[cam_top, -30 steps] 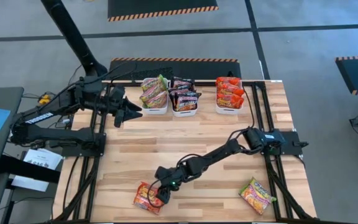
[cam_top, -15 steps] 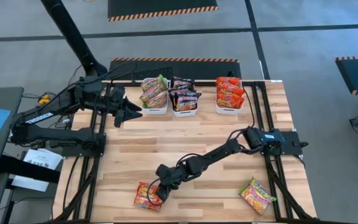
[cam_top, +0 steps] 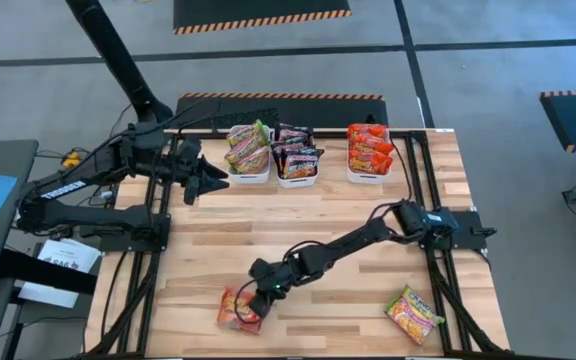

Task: Sort Maruchan noodles
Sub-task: Put the orange noodle pack into the right white bin

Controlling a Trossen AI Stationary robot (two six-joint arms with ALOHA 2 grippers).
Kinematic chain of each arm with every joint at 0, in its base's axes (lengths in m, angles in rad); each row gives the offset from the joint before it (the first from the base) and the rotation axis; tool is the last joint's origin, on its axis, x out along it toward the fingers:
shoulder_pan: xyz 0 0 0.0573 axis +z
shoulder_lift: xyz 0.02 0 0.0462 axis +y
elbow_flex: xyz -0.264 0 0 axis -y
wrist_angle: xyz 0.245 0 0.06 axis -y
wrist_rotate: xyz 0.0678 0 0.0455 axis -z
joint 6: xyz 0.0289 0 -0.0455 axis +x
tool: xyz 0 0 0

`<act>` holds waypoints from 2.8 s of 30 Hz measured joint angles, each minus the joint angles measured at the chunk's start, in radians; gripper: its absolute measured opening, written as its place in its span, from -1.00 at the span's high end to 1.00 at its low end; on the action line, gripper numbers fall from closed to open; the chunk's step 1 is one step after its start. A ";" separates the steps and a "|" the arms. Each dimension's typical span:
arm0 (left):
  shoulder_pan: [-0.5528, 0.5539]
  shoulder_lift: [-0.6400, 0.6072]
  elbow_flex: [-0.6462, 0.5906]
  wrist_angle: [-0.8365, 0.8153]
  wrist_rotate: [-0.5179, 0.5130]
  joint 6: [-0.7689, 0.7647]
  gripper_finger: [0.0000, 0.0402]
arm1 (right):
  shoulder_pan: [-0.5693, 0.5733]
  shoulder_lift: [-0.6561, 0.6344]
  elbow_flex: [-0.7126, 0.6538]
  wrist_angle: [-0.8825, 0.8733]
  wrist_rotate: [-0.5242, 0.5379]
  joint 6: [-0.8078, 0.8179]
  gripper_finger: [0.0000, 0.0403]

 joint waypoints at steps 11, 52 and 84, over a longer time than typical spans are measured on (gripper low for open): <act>-0.001 0.000 0.000 -0.012 -0.001 0.000 0.10 | 0.016 -0.238 -0.003 -0.404 0.201 -0.101 0.98; -0.001 0.093 0.000 -0.021 -0.007 0.037 0.10 | -0.541 -1.050 -0.354 -1.303 0.700 -0.675 0.98; -0.001 0.092 0.000 -0.018 -0.087 0.023 0.10 | -0.910 -0.877 -0.558 -0.921 0.554 -1.136 0.86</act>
